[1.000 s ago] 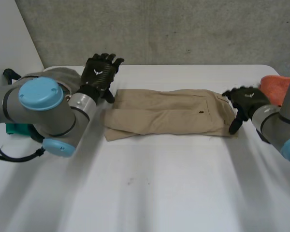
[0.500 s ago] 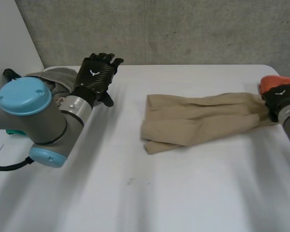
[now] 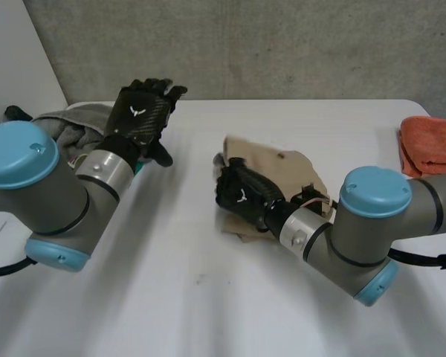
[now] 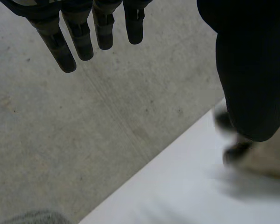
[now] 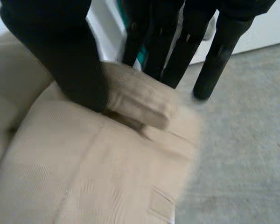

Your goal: Fold the laundry.

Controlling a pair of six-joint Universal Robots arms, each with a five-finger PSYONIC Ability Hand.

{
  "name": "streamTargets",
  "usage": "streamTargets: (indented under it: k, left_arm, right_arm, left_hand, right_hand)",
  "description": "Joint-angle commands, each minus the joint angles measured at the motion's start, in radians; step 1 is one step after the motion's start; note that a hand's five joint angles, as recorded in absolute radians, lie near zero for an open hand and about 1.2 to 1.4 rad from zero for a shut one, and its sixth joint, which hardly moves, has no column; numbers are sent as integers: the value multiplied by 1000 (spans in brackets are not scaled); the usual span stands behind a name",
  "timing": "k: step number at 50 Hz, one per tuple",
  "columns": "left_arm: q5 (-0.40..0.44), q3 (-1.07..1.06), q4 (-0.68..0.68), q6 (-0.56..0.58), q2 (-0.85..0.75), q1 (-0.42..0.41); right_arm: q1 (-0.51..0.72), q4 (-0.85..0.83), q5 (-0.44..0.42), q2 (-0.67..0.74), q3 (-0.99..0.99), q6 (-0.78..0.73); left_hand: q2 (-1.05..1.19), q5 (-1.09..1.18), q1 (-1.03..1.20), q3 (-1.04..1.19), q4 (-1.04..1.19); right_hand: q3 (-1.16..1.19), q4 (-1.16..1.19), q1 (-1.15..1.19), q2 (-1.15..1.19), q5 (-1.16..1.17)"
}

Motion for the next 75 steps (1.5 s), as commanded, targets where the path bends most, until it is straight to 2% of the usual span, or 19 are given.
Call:
streamTargets:
  k: [1,2,3,5,6,9,13,17,25,30,37,41,45,50,56,62,67,71,75]
  left_arm:
    - [-2,117,0,-41,-50,-29]
    - [-2,135,0,-45,-62,-36]
    - [-2,156,0,-47,-74,-46]
    - [-3,229,-3,-48,-117,-81]
    - [-3,249,-5,-48,-130,-90]
    - [0,339,-17,-48,-196,-134]
    - [0,477,-90,-48,-294,-205]
    - [-2,607,-186,-48,-390,-248]
    - [-85,812,-388,-48,-570,-274]
    - [-125,832,-476,-47,-622,-277]
    - [-144,829,-598,-39,-647,-264]
    - [-148,830,-637,-34,-647,-253]
    - [-145,826,-687,-25,-641,-247]
    - [-135,803,-689,-21,-599,-248]
    - [-73,727,-619,-36,-395,-240]
    - [74,615,-523,-70,-225,-221]
    - [264,582,-528,-148,-131,-182]
    - [367,574,-565,-235,-121,-161]
    - [426,565,-585,-268,-122,-151]
  right_arm:
    - [-48,1,16,-115,44,204]
    - [-59,1,21,-152,58,291]
    - [-79,1,34,-206,67,456]
    - [-102,10,56,-243,69,601]
    - [-140,24,86,-272,70,754]
    - [-209,79,119,-293,63,968]
    - [-275,191,125,-295,-6,1068]
    - [-303,324,136,-257,-98,1071]
    - [-298,545,120,5,-366,1056]
    - [-294,582,114,130,-456,1032]
    - [-280,612,165,257,-514,852]
    - [-277,613,249,269,-520,777]
    - [-275,613,280,244,-511,703]
    - [-274,578,289,89,-432,647]
    - [-271,374,300,-89,-236,642]
    - [-231,204,309,-214,25,610]
    - [-220,109,294,-240,217,594]
    - [-209,3,291,-237,337,596]
    - [-189,-111,283,-223,397,594]
  left_hand:
    - [-33,-49,-17,-39,-29]
    - [-33,-49,-17,-39,-29]
    - [-33,-49,-17,-39,-29]
    - [-33,-49,-17,-39,-29]
    - [-33,-49,-17,-39,-29]
    - [-33,-48,-16,-38,-28]
    - [-27,-43,-10,-32,-22]
    - [-18,-34,-2,-23,-14]
    - [-6,-22,10,-12,-2]
    - [-3,-19,13,-9,1]
    - [14,-2,30,9,19]
    - [29,13,45,24,33]
    - [26,10,42,21,31]
    - [14,-2,31,9,19]
    - [6,-10,22,0,10]
    - [11,-5,28,6,16]
    - [26,10,42,21,31]
    - [29,13,45,24,33]
    - [26,10,42,21,31]
  right_hand:
    - [-494,-509,-496,-477,-520]
    - [-520,-535,-521,-502,-545]
    - [-520,-535,-521,-502,-545]
    - [-520,-535,-521,-502,-545]
    - [-520,-535,-521,-502,-545]
    - [-520,-535,-521,-502,-545]
    - [-520,-535,-521,-502,-545]
    - [-520,-535,-521,-502,-545]
    - [-520,-535,-521,-502,-545]
    - [-520,-535,-521,-502,-545]
    - [-520,-535,-521,-502,-545]
    - [-520,-535,-521,-502,-545]
    - [-520,-535,-521,-502,-545]
    - [-520,-535,-521,-502,-545]
    - [-520,-535,-521,-502,-545]
    - [-520,-535,-521,-502,-545]
    - [-520,-535,-521,-502,-545]
    - [-520,-535,-521,-502,-545]
    - [-520,-535,-521,-502,-545]
